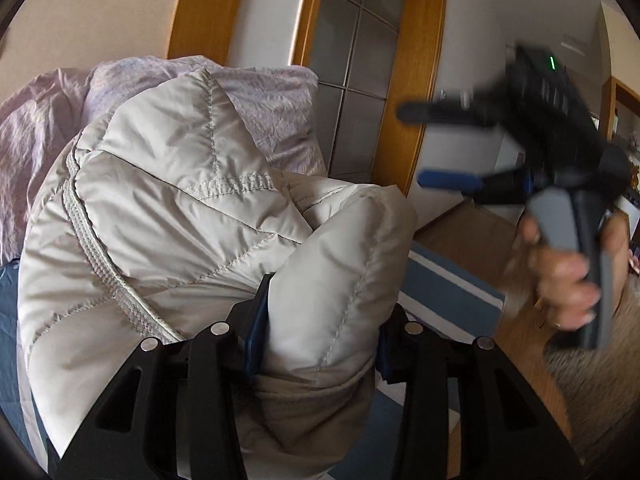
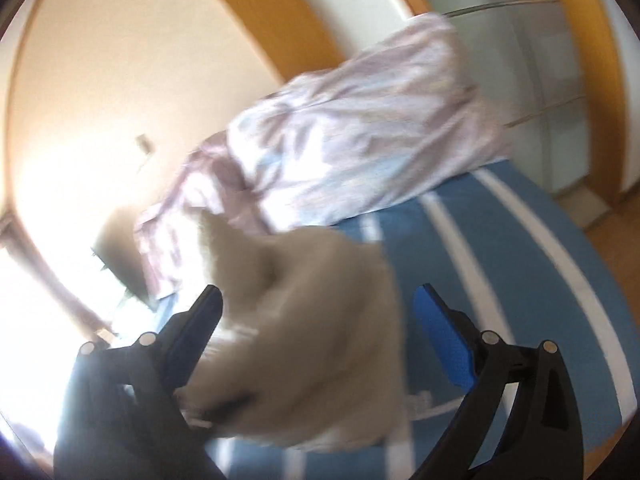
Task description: Fold large clothes
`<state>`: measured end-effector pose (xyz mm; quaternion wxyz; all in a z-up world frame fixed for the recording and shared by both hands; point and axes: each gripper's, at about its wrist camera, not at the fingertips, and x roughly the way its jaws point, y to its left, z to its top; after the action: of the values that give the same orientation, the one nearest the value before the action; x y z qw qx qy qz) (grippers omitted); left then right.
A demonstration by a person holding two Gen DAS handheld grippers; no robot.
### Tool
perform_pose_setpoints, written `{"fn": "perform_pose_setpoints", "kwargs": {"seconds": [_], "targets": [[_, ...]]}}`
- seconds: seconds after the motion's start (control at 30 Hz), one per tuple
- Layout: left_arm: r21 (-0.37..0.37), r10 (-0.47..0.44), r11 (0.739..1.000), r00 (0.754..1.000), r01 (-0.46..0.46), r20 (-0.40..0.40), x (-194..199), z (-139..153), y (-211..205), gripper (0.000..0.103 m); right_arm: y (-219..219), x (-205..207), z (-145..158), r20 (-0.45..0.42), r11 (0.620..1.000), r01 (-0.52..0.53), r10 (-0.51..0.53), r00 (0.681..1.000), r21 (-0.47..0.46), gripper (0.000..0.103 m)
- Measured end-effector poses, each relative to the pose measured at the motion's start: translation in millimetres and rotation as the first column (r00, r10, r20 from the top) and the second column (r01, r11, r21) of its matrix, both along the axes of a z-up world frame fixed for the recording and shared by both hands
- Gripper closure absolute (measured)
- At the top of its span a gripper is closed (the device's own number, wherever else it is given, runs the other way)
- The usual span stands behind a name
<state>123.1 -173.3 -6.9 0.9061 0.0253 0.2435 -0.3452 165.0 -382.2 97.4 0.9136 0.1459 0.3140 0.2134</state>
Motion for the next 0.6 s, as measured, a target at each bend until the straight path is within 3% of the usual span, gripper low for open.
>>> {"fn": "perform_pose_setpoints", "kwargs": {"seconds": [0.17,0.33,0.5,0.6], "targets": [[0.066,-0.008,0.998,0.999,0.005,0.039,-5.1,-10.5,-14.3,0.060,35.6,32.6,2.1,-0.112,0.992,-0.114,0.108,0.988,-0.049,0.006],[0.132,-0.023,0.991,0.997,0.013,0.072,-14.1,-23.5,-28.3,0.059,53.4,56.6,-7.6,-0.186,0.981,-0.190,0.181,0.966,-0.032,0.007],[0.128,-0.033,0.992,0.995,0.021,0.094,-14.8,-30.9,-31.7,0.058,68.4,71.7,-23.5,-0.229,0.973,-0.209,0.182,0.956,-0.100,0.007],[0.155,-0.039,0.988,0.994,0.023,0.101,-7.7,-30.8,-37.6,0.058,72.4,77.0,-37.6,-0.276,0.967,-0.233,0.197,0.941,-0.104,0.016]]}}
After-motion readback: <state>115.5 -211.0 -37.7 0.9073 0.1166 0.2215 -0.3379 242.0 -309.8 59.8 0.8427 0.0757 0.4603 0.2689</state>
